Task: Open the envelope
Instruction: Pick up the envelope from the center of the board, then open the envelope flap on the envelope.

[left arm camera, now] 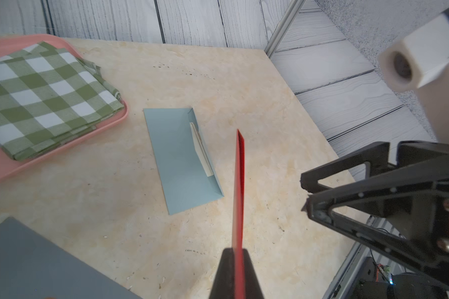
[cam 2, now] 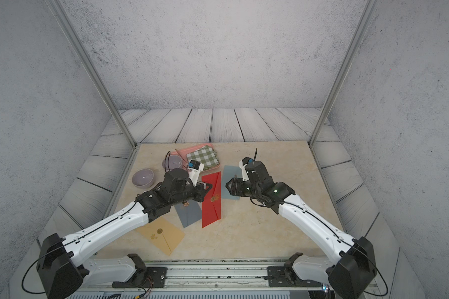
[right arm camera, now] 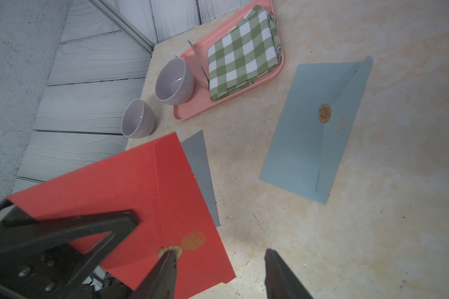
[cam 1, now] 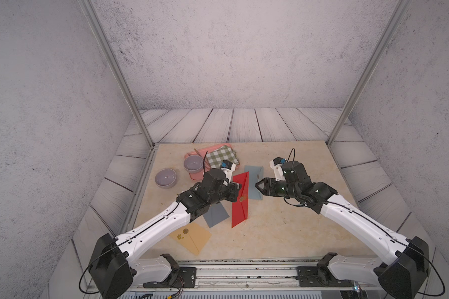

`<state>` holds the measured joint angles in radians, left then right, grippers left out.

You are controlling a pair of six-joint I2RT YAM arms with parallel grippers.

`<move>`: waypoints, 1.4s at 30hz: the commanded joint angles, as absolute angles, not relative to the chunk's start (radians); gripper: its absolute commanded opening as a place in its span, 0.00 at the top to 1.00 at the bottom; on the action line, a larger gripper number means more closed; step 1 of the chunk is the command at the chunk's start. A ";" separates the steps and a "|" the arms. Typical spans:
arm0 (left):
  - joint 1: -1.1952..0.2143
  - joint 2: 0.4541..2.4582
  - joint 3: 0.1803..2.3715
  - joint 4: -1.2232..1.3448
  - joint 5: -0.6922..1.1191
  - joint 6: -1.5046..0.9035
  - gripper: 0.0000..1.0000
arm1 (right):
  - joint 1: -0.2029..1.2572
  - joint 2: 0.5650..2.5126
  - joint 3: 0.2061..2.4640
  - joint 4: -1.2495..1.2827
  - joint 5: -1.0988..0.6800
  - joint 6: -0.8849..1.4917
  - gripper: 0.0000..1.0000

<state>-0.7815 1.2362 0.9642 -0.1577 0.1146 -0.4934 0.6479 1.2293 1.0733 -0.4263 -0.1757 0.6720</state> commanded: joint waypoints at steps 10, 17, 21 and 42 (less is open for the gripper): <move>-0.830 1.269 0.992 -0.140 0.109 -0.468 1.00 | 0.702 1.374 1.163 -0.428 -0.146 0.777 0.40; -0.839 1.269 0.991 -0.145 0.109 -0.462 1.00 | 0.735 1.436 1.221 -0.519 -0.044 0.802 0.37; -0.842 1.266 0.990 -0.144 0.108 -0.463 1.00 | 0.746 1.482 1.263 -0.603 0.014 0.810 0.37; -0.844 1.279 0.983 -0.142 0.089 -0.463 1.00 | 0.758 1.521 1.322 -0.714 0.135 0.796 0.41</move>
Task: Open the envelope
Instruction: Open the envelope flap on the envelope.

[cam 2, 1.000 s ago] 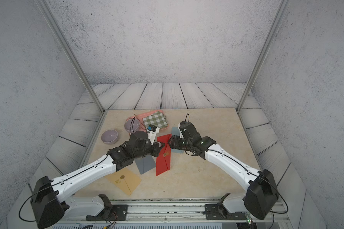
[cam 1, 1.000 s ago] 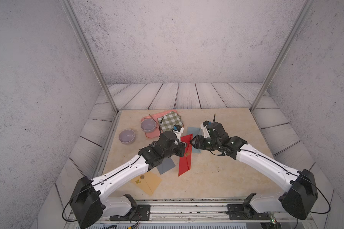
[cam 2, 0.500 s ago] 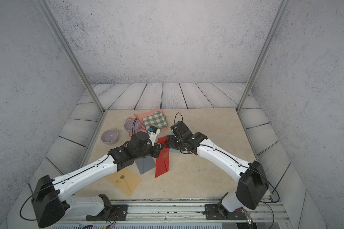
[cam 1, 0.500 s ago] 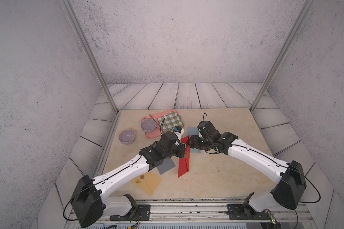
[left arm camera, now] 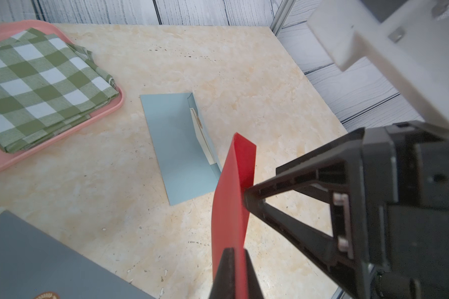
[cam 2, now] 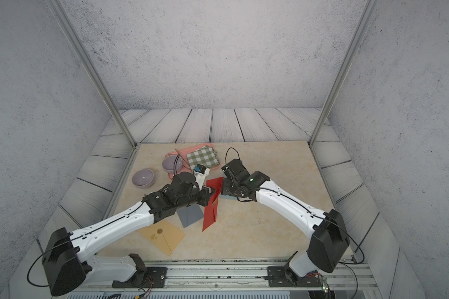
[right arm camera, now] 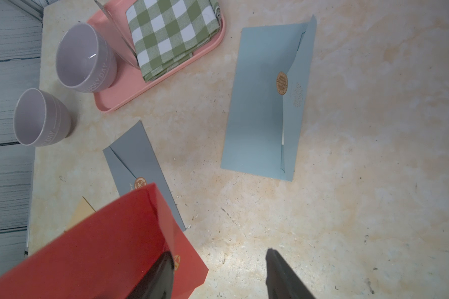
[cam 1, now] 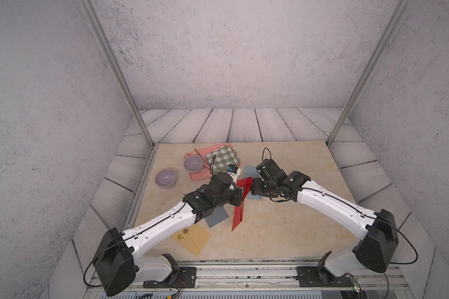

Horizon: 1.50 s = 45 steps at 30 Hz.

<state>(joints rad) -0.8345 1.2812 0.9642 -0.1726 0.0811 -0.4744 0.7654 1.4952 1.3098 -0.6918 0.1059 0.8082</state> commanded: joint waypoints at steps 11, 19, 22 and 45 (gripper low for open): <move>-0.843 1.274 0.972 -0.129 0.090 -0.472 1.00 | 0.761 1.592 1.332 -0.680 -0.060 0.784 0.43; -0.843 1.262 0.960 -0.120 0.090 -0.477 1.00 | 0.762 1.611 1.345 -0.693 -0.069 0.779 0.45; -0.843 1.261 0.959 -0.119 0.090 -0.477 1.00 | 0.765 1.609 1.344 -0.700 -0.056 0.773 0.45; -0.556 1.254 0.790 0.227 0.518 -0.923 1.00 | 0.684 1.097 0.832 -0.324 -0.246 0.453 0.17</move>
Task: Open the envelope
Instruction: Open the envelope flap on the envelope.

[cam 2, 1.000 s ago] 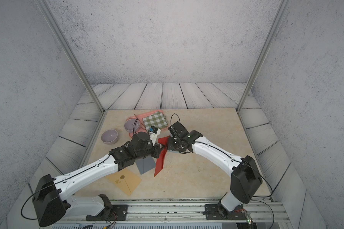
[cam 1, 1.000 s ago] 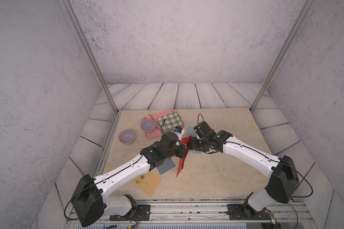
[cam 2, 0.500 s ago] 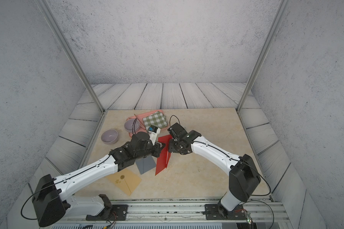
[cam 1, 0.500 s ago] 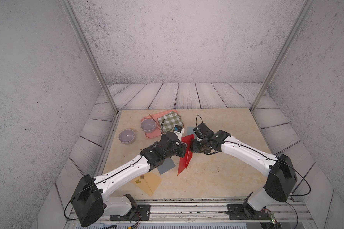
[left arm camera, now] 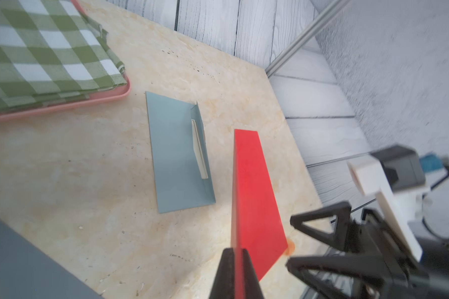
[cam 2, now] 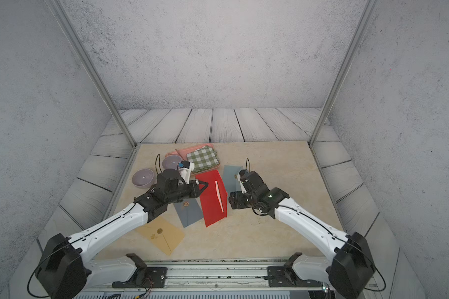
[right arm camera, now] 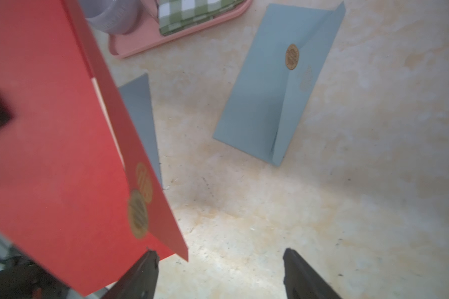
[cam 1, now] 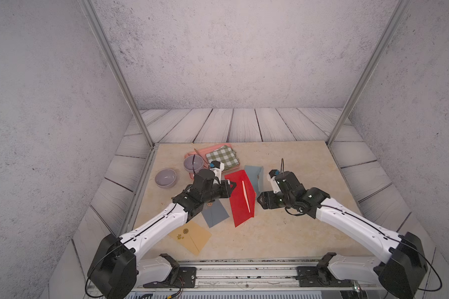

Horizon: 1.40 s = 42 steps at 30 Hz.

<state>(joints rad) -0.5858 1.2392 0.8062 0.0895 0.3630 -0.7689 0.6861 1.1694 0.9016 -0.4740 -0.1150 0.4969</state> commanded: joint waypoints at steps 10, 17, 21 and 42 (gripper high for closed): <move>-0.511 1.316 0.774 0.463 0.671 -1.166 1.00 | 0.641 1.133 0.843 -0.341 -0.262 0.387 0.26; -0.508 1.315 0.762 0.493 0.676 -1.187 1.00 | 0.567 1.141 0.841 -0.274 -0.427 0.406 0.53; -0.508 1.325 0.770 0.513 0.689 -1.204 1.00 | 0.564 1.155 0.848 -0.283 -0.436 0.400 0.62; -0.506 1.390 0.839 0.293 0.649 -1.077 0.53 | 0.538 1.055 0.858 -0.443 -0.111 0.396 1.00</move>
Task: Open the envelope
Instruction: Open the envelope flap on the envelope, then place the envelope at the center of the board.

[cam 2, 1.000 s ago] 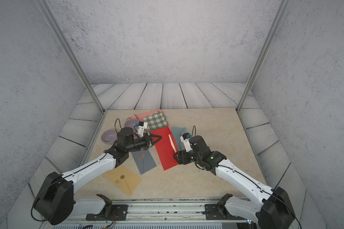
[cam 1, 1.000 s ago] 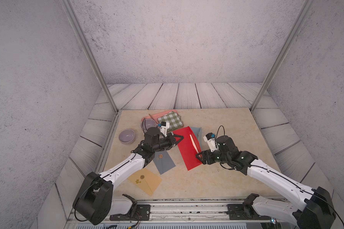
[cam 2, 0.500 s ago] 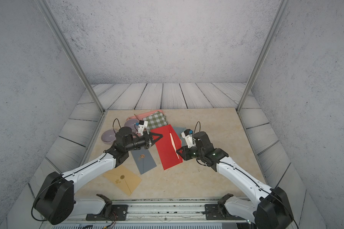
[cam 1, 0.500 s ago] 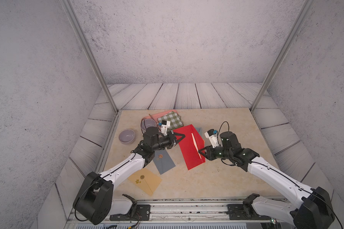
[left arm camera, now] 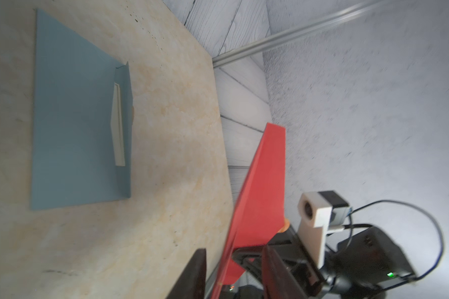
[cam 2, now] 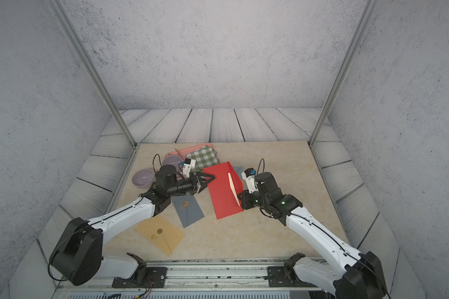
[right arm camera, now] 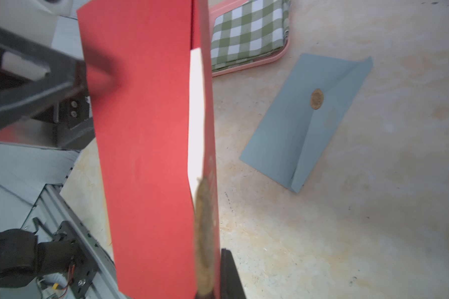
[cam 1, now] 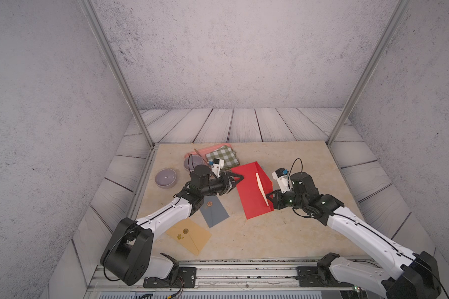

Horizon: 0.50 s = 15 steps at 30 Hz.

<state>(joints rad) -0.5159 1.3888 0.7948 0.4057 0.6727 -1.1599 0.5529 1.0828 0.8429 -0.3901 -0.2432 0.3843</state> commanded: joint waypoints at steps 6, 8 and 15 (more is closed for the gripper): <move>-0.502 1.364 0.844 0.072 0.561 -0.918 0.48 | 0.353 1.072 0.828 -0.495 -0.104 0.457 1.00; -0.496 1.354 0.842 0.015 0.528 -0.879 0.48 | 0.295 1.086 0.818 -0.481 -0.152 0.466 1.00; -0.458 1.322 0.808 -0.081 0.454 -0.810 0.48 | 0.201 1.213 0.808 -0.429 -0.194 0.488 0.99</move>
